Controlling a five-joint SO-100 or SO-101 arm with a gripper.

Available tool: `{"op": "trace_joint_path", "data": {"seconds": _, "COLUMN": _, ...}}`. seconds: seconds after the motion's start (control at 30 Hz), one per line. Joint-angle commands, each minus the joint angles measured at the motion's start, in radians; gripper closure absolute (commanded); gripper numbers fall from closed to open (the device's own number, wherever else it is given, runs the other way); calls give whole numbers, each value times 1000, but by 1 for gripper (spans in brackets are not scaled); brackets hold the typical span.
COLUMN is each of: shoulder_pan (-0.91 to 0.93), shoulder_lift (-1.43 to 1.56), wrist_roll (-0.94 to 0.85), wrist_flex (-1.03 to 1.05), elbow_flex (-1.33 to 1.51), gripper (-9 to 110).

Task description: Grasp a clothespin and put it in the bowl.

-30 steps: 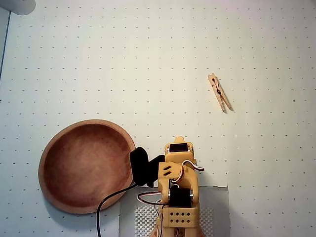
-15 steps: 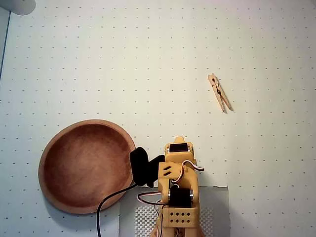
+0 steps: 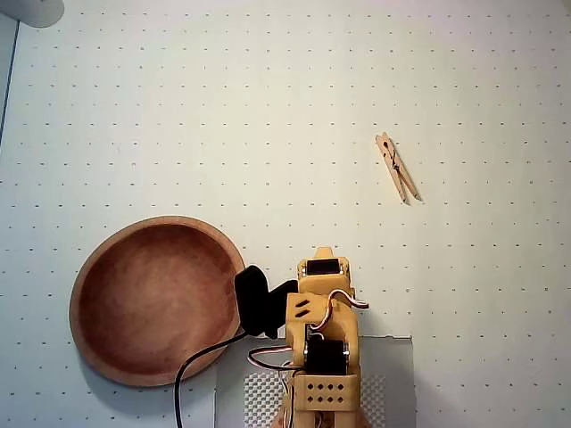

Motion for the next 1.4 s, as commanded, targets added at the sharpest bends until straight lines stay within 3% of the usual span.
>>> {"op": "trace_joint_path", "data": {"seconds": 0.0, "shoulder_pan": 3, "shoulder_lift": 11, "wrist_roll": -2, "wrist_flex": -6, "elbow_flex": -18, "gripper": 105}}
{"op": "trace_joint_path", "data": {"seconds": 0.63, "shoulder_pan": -8, "shoulder_lift": 9, "wrist_roll": -3, "wrist_flex": 3, "elbow_flex": -80, "gripper": 105}}
{"op": "trace_joint_path", "data": {"seconds": 0.87, "shoulder_pan": -2, "shoulder_lift": -25, "wrist_roll": -3, "wrist_flex": 6, "elbow_flex": -293, "gripper": 105}}
{"op": "trace_joint_path", "data": {"seconds": 1.17, "shoulder_pan": 3, "shoulder_lift": -416, "wrist_roll": -11, "wrist_flex": 6, "elbow_flex": -719, "gripper": 105}}
{"op": "trace_joint_path", "data": {"seconds": 1.37, "shoulder_pan": 3, "shoulder_lift": -644, "wrist_roll": -201, "wrist_flex": 6, "elbow_flex": -966, "gripper": 105}}
